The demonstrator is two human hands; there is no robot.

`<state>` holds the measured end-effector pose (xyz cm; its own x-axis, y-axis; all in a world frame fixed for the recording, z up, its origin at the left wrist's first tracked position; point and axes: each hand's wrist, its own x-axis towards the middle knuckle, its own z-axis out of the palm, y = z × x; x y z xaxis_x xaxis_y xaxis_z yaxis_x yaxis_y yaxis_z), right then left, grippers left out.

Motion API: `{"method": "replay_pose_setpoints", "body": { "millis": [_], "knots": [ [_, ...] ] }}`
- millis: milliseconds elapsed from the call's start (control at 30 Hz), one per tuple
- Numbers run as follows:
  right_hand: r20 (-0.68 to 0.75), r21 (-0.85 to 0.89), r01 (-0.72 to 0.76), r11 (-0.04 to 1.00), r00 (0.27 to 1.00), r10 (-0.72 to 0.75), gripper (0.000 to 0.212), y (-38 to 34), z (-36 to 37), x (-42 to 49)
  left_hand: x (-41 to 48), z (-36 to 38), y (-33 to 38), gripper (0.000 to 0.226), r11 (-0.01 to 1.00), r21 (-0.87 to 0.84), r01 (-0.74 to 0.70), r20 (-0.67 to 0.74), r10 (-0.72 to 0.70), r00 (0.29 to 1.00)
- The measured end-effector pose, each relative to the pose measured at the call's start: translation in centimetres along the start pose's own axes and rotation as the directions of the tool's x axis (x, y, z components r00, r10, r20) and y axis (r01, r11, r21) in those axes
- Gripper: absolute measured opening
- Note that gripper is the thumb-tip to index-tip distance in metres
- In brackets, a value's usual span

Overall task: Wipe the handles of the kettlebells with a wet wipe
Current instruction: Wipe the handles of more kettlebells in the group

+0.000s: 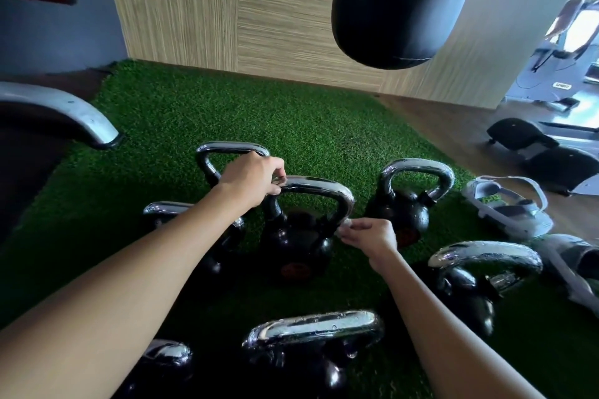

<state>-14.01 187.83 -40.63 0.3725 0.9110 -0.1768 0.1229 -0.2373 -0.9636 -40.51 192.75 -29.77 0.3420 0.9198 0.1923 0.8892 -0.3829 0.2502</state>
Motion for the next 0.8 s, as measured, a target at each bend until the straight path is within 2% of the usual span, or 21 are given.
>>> {"method": "replay_pose_setpoints", "body": {
  "millis": [100, 200, 300, 333, 367, 400, 467, 500, 567, 600, 700, 733, 800],
  "knots": [
    [0.021, -0.02, -0.005, 1.0, 1.0, 0.005, 0.022, -0.6, -0.3, 0.2, -0.3, 0.4, -0.2, 0.02, 1.0, 0.001, 0.0, -0.044, 0.0, 0.999],
    [-0.04, 0.068, 0.076, 0.995, 0.997, -0.073, 0.026, -3.8, -1.8, -0.7, -0.6, 0.5, 0.1, 0.021, 1.0, 0.02, 0.017, -0.069, -0.016, 0.998],
    [0.002, -0.002, 0.259, 0.966, 0.966, -0.259, 0.022, -8.3, -1.3, -2.9, -0.4, -0.6, 0.4, 0.023, 0.992, -0.026, 0.12, 0.1, -0.116, 0.988],
    [0.05, -0.028, 0.319, 0.947, 0.947, -0.318, 0.025, -9.6, -0.7, -3.6, -0.2, -1.3, 0.5, 0.022, 0.982, -0.087, 0.165, 0.198, -0.146, 0.969],
    [0.102, -0.054, 0.373, 0.926, 0.925, -0.367, 0.028, -10.7, 0.0, -4.2, 0.0, -2.1, 0.6, 0.021, 0.948, -0.221, 0.23, 0.273, -0.167, 0.947],
    [0.142, -0.085, 0.423, 0.902, 0.901, -0.409, 0.031, -11.6, 0.8, -4.8, 0.2, -2.5, 0.6, 0.023, 0.865, -0.4, 0.303, 0.321, -0.177, 0.93],
    [0.191, -0.164, 0.514, 0.842, 0.854, -0.484, 0.03, -12.6, 2.1, -5.7, -0.2, -3.7, 0.9, 0.041, 0.61, -0.684, 0.401, 0.374, -0.178, 0.91],
    [0.196, -0.193, 0.549, 0.813, 0.834, -0.516, 0.028, -12.7, 2.7, -5.8, -0.5, -4.0, 1.0, 0.055, 0.541, -0.73, 0.418, 0.388, -0.174, 0.905],
    [0.184, -0.228, 0.591, 0.774, 0.807, -0.562, 0.024, -13.1, 3.3, -6.2, -1.1, -3.9, 1.3, 0.073, 0.515, -0.747, 0.419, 0.389, -0.173, 0.905],
    [0.177, -0.23, 0.597, 0.769, 0.802, -0.57, 0.023, -13.2, 3.5, -6.2, -1.1, -3.6, 1.3, 0.067, 0.478, -0.776, 0.411, 0.38, -0.167, 0.91],
    [0.173, -0.195, 0.61, 0.768, 0.792, -0.585, 0.025, -13.9, 4.1, -6.2, -1.0, -3.5, 1.5, 0.017, 0.265, -0.846, 0.462, 0.436, -0.153, 0.887],
    [0.18, -0.17, 0.61, 0.774, 0.791, -0.584, 0.026, -14.1, 4.3, -6.1, -1.0, -3.4, 1.4, 0.01, 0.198, -0.851, 0.486, 0.467, -0.135, 0.874],
    [0.209, -0.148, 0.618, 0.773, 0.783, -0.586, 0.025, -14.6, 4.5, -5.7, -1.0, -3.0, 0.9, 0.011, 0.132, -0.848, 0.514, 0.502, -0.113, 0.858]
  ]
}}
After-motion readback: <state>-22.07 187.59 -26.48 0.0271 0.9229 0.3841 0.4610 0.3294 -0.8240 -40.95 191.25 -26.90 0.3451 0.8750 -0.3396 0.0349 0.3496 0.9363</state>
